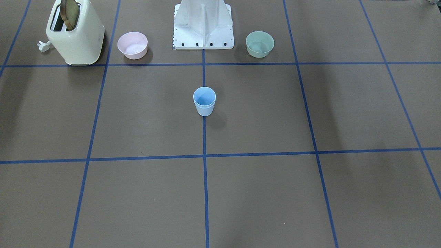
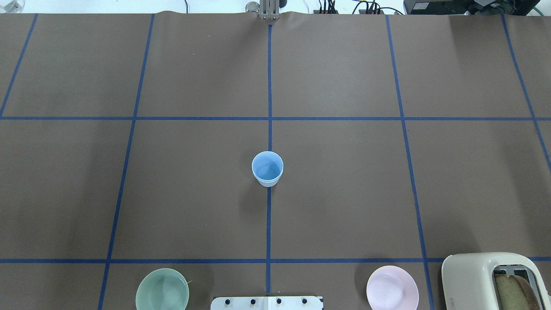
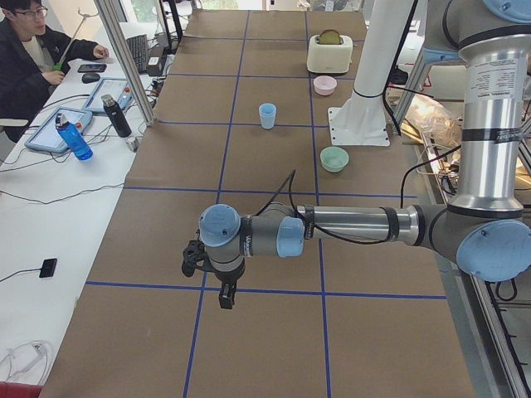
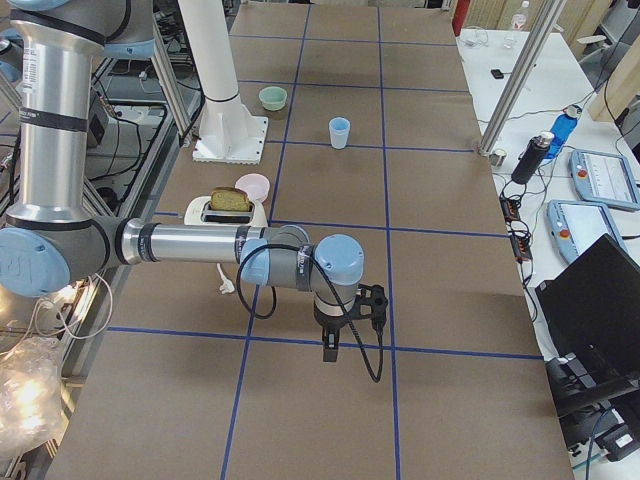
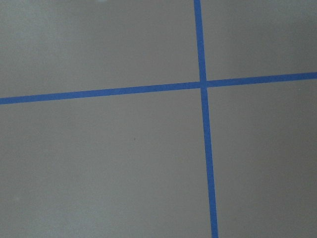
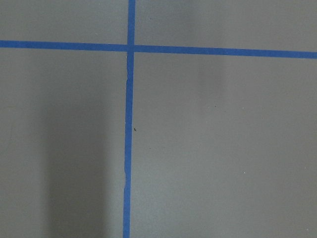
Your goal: Stack blue cups with both arms
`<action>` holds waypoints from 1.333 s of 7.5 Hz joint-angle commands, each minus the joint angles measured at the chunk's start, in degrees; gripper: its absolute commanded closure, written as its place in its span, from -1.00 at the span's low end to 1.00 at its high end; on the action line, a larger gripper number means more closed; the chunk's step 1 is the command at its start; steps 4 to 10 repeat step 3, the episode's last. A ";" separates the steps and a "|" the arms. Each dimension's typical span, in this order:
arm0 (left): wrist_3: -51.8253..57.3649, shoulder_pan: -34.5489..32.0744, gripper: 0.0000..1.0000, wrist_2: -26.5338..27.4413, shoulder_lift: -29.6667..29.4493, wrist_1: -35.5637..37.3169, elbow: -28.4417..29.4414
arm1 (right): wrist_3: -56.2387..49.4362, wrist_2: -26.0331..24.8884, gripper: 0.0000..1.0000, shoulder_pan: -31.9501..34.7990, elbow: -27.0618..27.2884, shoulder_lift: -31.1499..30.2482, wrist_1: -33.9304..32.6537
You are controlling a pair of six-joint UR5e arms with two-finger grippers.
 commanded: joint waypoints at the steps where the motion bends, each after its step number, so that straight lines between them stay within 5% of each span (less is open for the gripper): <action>1: 0.00 0.01 -0.98 -0.01 0.03 0.06 0.00 | 0.00 0.06 -1.00 0.00 0.00 0.00 0.00; 10: 0.00 0.01 -0.98 -0.01 0.12 -0.03 -0.09 | -0.09 0.50 -1.00 0.00 0.00 0.00 0.00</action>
